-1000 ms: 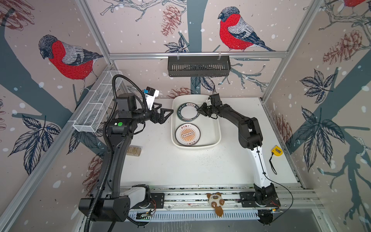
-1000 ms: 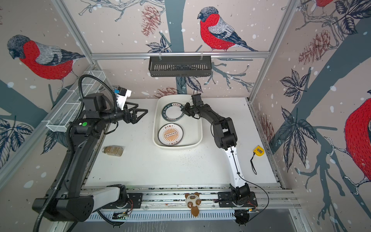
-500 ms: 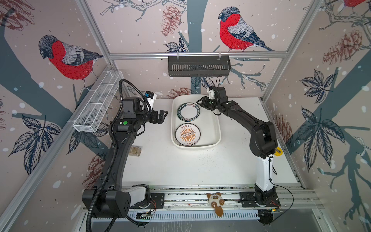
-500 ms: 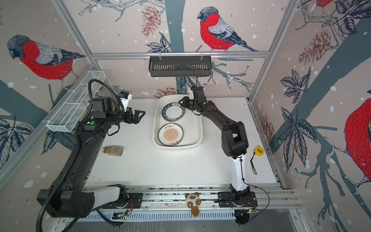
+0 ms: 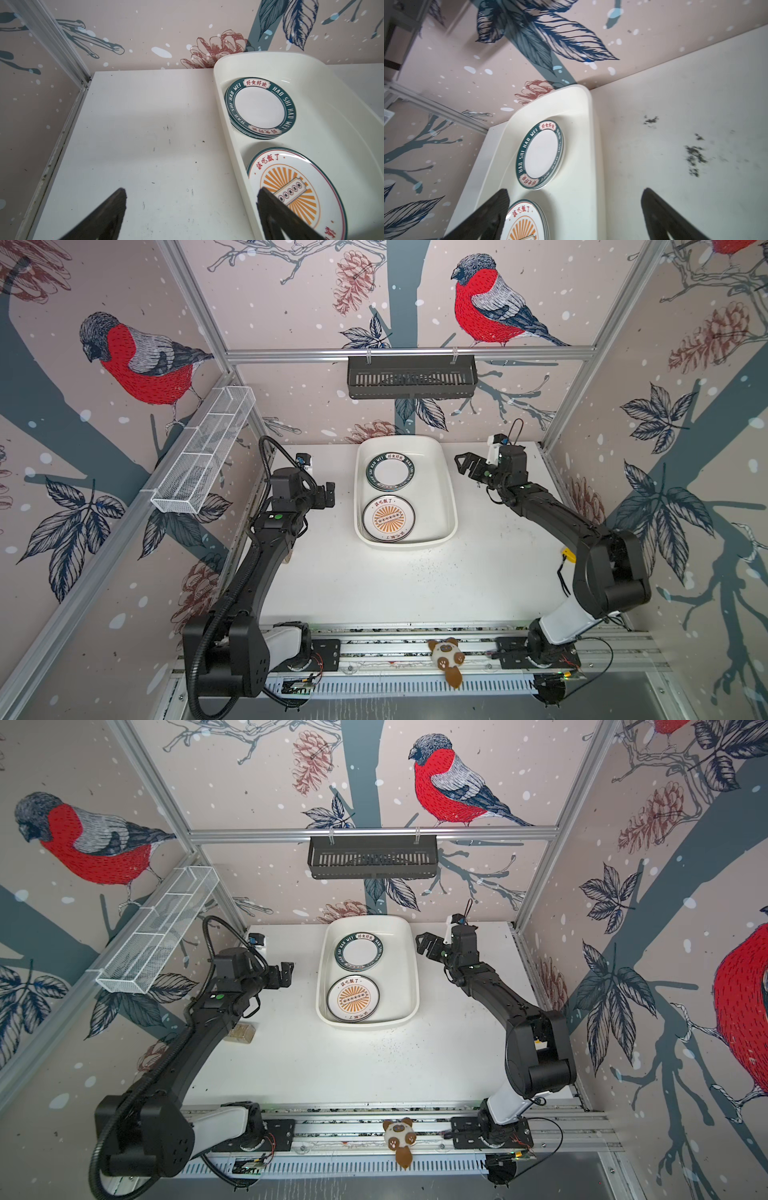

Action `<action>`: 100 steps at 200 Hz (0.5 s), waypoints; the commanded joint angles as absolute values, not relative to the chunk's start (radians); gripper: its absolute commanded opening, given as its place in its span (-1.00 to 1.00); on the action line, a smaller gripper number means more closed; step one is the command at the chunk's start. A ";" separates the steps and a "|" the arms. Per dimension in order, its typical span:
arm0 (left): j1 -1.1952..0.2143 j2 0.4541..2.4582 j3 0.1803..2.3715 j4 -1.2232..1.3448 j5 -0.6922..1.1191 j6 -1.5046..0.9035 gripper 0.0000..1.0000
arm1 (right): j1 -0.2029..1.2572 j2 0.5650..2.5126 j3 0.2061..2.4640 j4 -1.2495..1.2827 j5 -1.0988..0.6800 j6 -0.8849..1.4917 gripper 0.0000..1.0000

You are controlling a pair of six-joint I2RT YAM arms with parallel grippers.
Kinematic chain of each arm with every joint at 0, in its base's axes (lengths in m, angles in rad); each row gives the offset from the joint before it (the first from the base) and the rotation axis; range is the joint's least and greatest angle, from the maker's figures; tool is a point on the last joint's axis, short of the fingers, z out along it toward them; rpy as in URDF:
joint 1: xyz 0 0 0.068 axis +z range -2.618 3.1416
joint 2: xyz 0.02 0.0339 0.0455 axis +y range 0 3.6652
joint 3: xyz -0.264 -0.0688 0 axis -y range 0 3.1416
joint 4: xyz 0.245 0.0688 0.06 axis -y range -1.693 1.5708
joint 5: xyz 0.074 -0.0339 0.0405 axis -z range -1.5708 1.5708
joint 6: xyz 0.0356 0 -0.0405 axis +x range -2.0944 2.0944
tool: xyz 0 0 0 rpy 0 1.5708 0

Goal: Place the plates into the plastic bin on the countertop
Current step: Reset both arms

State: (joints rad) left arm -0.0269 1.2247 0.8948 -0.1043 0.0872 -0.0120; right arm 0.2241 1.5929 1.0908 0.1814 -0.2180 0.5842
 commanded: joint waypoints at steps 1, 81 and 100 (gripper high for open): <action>-0.024 1.244 0.827 0.106 -0.026 -0.031 0.95 | 0.209 1.531 1.013 0.271 -0.100 0.478 1.00; 0.041 1.368 0.555 0.561 -0.052 -0.027 0.95 | 0.168 1.375 0.733 0.421 0.243 0.298 1.00; 0.051 1.397 0.465 0.718 -0.077 0.006 0.95 | 0.149 1.360 0.649 0.508 0.337 0.255 1.00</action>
State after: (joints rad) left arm 0.0399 1.3708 0.5392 0.4404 -0.0395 -0.0193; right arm 0.1654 1.3773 0.7174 0.3897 0.1699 0.3264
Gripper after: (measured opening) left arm 0.977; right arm 0.999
